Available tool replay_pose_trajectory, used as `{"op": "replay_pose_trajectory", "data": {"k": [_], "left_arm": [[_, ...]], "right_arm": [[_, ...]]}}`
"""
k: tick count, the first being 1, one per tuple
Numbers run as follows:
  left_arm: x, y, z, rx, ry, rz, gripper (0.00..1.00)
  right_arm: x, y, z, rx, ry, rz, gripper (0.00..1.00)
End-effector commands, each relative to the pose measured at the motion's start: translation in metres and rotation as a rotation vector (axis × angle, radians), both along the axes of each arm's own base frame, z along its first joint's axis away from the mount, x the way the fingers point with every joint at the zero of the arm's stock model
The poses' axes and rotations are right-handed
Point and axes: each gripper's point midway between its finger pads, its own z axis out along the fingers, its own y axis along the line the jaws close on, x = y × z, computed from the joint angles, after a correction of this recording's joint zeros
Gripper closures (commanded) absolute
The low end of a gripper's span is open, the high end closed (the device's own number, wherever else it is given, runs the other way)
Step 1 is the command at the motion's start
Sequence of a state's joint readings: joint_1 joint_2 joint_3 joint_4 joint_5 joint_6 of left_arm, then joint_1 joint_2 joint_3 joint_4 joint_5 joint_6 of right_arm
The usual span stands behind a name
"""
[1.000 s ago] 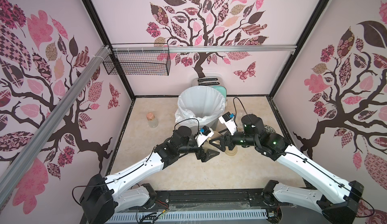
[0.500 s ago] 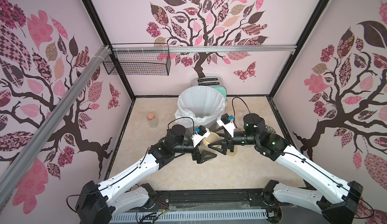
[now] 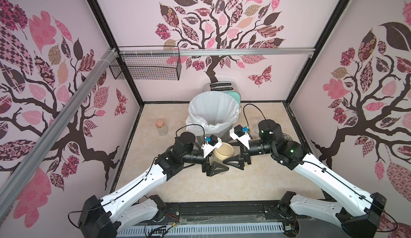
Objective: Empty moldy rice from jars
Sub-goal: Unscrew the lid from the jar.
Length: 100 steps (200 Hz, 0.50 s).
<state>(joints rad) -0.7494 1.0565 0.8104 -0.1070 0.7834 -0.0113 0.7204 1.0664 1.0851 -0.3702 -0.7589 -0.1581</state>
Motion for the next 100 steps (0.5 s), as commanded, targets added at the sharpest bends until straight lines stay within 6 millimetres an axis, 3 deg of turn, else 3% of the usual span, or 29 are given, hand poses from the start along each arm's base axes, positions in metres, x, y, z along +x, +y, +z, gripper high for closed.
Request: {"op": "replay_pose_trajectory", "data": {"k": [1, 25, 100], "left_arm": [[0.016, 0.004, 0.038, -0.082, -0.097, 0.080, 0.29], [0.023, 0.007, 0.035, -0.068, -0.111, 0.131, 0.29], [0.037, 0.009, 0.029, -0.047, -0.132, 0.199, 0.29]], "right_arm": [[-0.014, -0.005, 0.022, 0.018, -0.023, 0.029, 0.00], [0.001, -0.012, 0.023, -0.019, -0.015, -0.084, 0.00], [0.019, -0.023, 0.029, -0.068, 0.115, -0.267, 0.00]]}}
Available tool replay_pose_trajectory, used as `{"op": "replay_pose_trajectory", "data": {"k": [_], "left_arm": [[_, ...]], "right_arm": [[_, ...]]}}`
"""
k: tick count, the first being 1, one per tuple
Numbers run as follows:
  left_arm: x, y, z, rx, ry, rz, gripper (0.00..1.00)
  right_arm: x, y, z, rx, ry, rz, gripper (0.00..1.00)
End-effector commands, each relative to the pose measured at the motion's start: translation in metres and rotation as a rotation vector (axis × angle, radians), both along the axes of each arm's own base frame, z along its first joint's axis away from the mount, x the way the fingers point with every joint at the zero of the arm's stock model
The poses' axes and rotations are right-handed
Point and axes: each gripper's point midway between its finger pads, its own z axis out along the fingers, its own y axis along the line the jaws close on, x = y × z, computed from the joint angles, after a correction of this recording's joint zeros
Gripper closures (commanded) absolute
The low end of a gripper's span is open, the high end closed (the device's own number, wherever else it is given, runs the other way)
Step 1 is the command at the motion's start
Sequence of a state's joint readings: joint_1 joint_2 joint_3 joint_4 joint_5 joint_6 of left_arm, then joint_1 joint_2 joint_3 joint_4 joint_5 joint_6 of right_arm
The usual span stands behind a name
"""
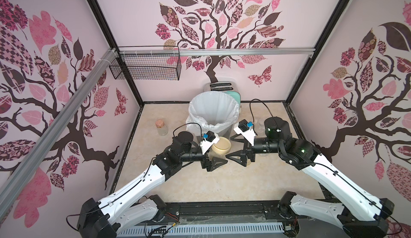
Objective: Empty moldy rice from jars
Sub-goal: Unscrew the lid from the jar.
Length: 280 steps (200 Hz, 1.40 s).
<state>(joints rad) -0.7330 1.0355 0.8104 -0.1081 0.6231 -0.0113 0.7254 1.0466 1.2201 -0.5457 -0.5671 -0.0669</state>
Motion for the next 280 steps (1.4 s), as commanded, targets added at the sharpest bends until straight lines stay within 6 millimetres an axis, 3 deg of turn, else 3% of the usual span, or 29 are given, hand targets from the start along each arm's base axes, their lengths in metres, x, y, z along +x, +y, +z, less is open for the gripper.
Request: {"op": "replay_pose_trajectory", "data": {"k": [1, 48, 96, 132, 205, 255, 280], "left_arm": [[0.008, 0.000, 0.028, -0.067, -0.087, 0.031, 0.29], [0.019, -0.002, 0.028, -0.060, -0.101, 0.071, 0.29], [0.026, -0.004, 0.026, -0.056, -0.107, 0.090, 0.29], [0.027, -0.005, 0.031, -0.070, -0.115, 0.090, 0.29], [0.026, -0.008, 0.032, -0.078, -0.112, 0.076, 0.29], [0.027, -0.010, 0.034, -0.083, -0.112, 0.071, 0.30], [0.028, -0.010, 0.035, -0.085, -0.115, 0.071, 0.30]], "right_arm": [[0.004, -0.003, 0.007, 0.002, 0.069, -0.072, 0.00], [0.027, 0.000, 0.001, -0.024, 0.145, -0.240, 0.00], [0.026, 0.023, 0.003, -0.032, 0.153, -0.272, 0.00], [0.043, 0.015, -0.012, -0.078, 0.146, -0.379, 0.00], [0.044, 0.031, -0.010, -0.028, 0.161, -0.333, 0.01], [0.045, 0.035, -0.024, -0.054, 0.168, -0.322, 0.00], [0.045, 0.035, -0.028, -0.065, 0.164, -0.316, 0.08]]}}
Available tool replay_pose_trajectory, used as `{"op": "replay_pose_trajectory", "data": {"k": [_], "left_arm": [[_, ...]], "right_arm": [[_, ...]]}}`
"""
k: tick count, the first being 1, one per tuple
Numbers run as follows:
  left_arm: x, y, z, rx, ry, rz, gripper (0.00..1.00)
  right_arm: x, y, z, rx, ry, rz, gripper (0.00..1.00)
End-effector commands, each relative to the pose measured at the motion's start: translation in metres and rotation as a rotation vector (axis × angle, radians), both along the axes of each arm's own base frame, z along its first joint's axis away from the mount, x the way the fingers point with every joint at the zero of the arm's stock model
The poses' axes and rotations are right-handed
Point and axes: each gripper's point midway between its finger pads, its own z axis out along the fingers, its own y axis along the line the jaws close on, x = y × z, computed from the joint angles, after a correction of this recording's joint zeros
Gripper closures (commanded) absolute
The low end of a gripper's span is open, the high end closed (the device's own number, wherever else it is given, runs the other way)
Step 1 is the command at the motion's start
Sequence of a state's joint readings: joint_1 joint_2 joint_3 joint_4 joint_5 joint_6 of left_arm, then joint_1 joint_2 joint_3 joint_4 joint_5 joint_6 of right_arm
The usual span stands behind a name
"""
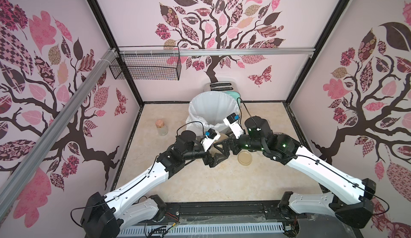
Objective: Empty moldy rice from jars
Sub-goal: Unscrew the lid from the jar.
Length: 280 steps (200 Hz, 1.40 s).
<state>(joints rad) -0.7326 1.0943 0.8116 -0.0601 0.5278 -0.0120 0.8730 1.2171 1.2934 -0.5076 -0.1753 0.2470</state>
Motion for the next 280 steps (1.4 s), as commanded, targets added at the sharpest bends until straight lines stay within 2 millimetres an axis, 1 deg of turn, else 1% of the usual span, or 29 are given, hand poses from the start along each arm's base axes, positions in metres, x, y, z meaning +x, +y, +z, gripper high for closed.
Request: {"op": "replay_pose_trajectory", "data": {"k": [1, 23, 35, 45, 66, 91, 106, 124, 142, 179, 194, 215, 227, 238, 267, 280], "left_arm": [[0.003, -0.007, 0.047, -0.109, -0.105, -0.021, 0.30], [0.002, -0.007, 0.047, -0.111, -0.101, -0.024, 0.30], [0.000, -0.007, 0.047, -0.112, -0.099, -0.031, 0.30], [-0.001, -0.007, 0.047, -0.115, -0.096, -0.040, 0.30], [-0.008, -0.006, 0.050, -0.125, -0.093, -0.063, 0.31], [-0.018, -0.005, 0.056, -0.143, -0.094, -0.106, 0.31], [-0.025, -0.005, 0.059, -0.149, -0.088, -0.141, 0.31], [-0.032, -0.005, 0.060, -0.150, -0.075, -0.175, 0.31], [-0.038, -0.005, 0.061, -0.154, -0.064, -0.205, 0.31], [-0.049, -0.006, 0.067, -0.173, -0.055, -0.267, 0.31], [-0.050, -0.006, 0.069, -0.175, -0.053, -0.272, 0.31], [-0.050, -0.005, 0.069, -0.173, -0.057, -0.266, 0.31], [-0.048, -0.005, 0.067, -0.168, -0.060, -0.257, 0.31], [-0.047, -0.004, 0.067, -0.166, -0.064, -0.249, 0.31], [-0.042, -0.003, 0.063, -0.153, -0.069, -0.217, 0.31], [-0.040, -0.002, 0.062, -0.149, -0.076, -0.201, 0.31]], "right_arm": [[-0.002, 0.003, -0.001, 0.002, -0.011, 0.019, 0.08], [-0.002, 0.003, -0.002, -0.003, -0.025, 0.028, 0.23], [-0.004, 0.002, -0.001, -0.004, -0.041, 0.040, 0.29], [-0.005, 0.001, 0.001, -0.004, -0.060, 0.054, 0.31], [-0.012, 0.000, 0.003, 0.002, -0.105, 0.128, 0.32], [-0.026, -0.006, 0.009, 0.113, -0.131, 0.281, 0.31], [-0.037, -0.010, 0.013, 0.165, -0.181, 0.372, 0.29], [-0.053, -0.011, 0.012, 0.175, -0.239, 0.485, 0.23], [-0.067, -0.009, 0.011, 0.172, -0.244, 0.586, 0.23], [-0.081, -0.008, 0.011, 0.168, -0.274, 0.714, 0.23], [-0.082, -0.009, 0.011, 0.156, -0.296, 0.734, 0.23], [-0.079, -0.010, 0.010, 0.132, -0.317, 0.727, 0.17], [-0.076, -0.011, 0.010, 0.118, -0.325, 0.710, 0.11], [-0.073, -0.012, 0.012, 0.107, -0.332, 0.679, 0.01], [-0.061, -0.020, 0.020, 0.079, -0.356, 0.560, 0.00], [-0.057, -0.025, 0.021, 0.064, -0.346, 0.513, 0.00]]}}
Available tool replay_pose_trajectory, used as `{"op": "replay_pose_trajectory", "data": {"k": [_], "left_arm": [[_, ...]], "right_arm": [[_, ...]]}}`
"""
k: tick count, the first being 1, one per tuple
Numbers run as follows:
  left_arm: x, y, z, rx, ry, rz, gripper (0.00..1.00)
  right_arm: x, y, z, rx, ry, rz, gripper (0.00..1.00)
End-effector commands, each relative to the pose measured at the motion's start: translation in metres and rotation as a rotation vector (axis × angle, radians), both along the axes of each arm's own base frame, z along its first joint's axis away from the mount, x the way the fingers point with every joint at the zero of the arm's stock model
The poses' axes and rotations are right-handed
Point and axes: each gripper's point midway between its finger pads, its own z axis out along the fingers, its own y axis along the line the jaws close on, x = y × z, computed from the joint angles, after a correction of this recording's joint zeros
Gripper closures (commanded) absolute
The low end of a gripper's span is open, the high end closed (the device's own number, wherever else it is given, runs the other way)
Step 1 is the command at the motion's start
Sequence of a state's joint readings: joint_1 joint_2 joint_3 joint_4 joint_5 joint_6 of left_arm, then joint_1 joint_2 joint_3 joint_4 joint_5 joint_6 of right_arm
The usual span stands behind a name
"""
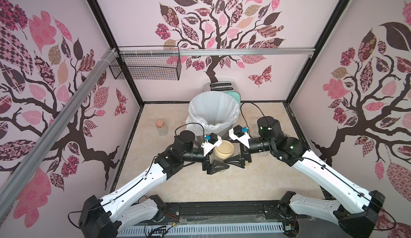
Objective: Empty moldy rice from jars
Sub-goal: Unscrew the lid from the jar.
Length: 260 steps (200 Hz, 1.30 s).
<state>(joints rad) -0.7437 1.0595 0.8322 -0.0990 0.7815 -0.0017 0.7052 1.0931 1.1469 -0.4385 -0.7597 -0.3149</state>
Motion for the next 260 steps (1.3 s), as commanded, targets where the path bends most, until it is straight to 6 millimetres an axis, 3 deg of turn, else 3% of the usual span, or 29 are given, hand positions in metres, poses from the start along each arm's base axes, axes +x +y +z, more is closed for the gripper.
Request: {"op": "replay_pose_trajectory", "data": {"k": [1, 48, 83, 145, 211, 260], "left_arm": [[0.010, 0.004, 0.041, -0.091, -0.097, 0.058, 0.31], [0.027, 0.008, 0.031, -0.061, -0.116, 0.150, 0.31], [0.034, 0.010, 0.028, -0.056, -0.125, 0.201, 0.30], [0.042, 0.008, 0.031, -0.064, -0.136, 0.226, 0.30], [0.043, 0.005, 0.032, -0.068, -0.133, 0.218, 0.30], [0.044, 0.002, 0.035, -0.075, -0.134, 0.205, 0.31]], "right_arm": [[-0.001, -0.010, 0.010, -0.008, -0.010, -0.070, 0.00], [0.007, -0.020, 0.021, -0.017, 0.102, -0.206, 0.00], [0.025, -0.025, 0.023, -0.034, 0.202, -0.346, 0.00], [0.027, -0.010, 0.028, -0.054, 0.227, -0.446, 0.00], [0.048, -0.005, 0.020, -0.083, 0.241, -0.586, 0.00], [0.050, 0.006, 0.021, -0.072, 0.258, -0.561, 0.00]]}}
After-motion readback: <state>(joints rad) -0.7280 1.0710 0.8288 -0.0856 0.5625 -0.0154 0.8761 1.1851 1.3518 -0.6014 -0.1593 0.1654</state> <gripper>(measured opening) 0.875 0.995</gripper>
